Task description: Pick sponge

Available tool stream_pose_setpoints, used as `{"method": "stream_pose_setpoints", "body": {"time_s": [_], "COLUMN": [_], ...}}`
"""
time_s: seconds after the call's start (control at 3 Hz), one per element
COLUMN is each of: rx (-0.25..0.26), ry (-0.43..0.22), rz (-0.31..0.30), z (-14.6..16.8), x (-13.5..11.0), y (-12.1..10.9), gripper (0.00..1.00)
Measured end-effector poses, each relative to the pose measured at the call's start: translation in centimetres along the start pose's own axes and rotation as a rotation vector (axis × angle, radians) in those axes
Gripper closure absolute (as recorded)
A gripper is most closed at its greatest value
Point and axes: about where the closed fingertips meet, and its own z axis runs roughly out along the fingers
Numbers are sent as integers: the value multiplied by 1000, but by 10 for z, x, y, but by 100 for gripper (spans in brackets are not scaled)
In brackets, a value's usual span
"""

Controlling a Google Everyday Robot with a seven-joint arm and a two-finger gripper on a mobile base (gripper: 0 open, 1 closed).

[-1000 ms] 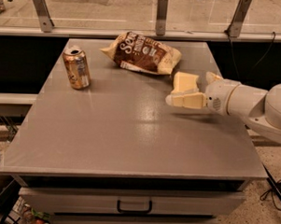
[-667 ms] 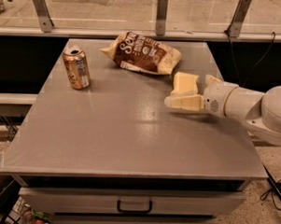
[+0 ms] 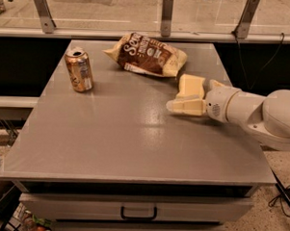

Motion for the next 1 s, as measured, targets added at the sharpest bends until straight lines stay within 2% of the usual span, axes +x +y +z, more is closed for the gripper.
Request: {"method": "stream_pose_setpoints", "body": {"time_s": [0.33, 0.67, 1.0], "rx": [-4, -8, -11], "ry": [-1, -1, -2], "rz": [-2, -4, -6], "z": [1, 3, 4], "x": [-1, -2, -3], "y": [2, 4, 6], "gripper": [18, 50, 73]}}
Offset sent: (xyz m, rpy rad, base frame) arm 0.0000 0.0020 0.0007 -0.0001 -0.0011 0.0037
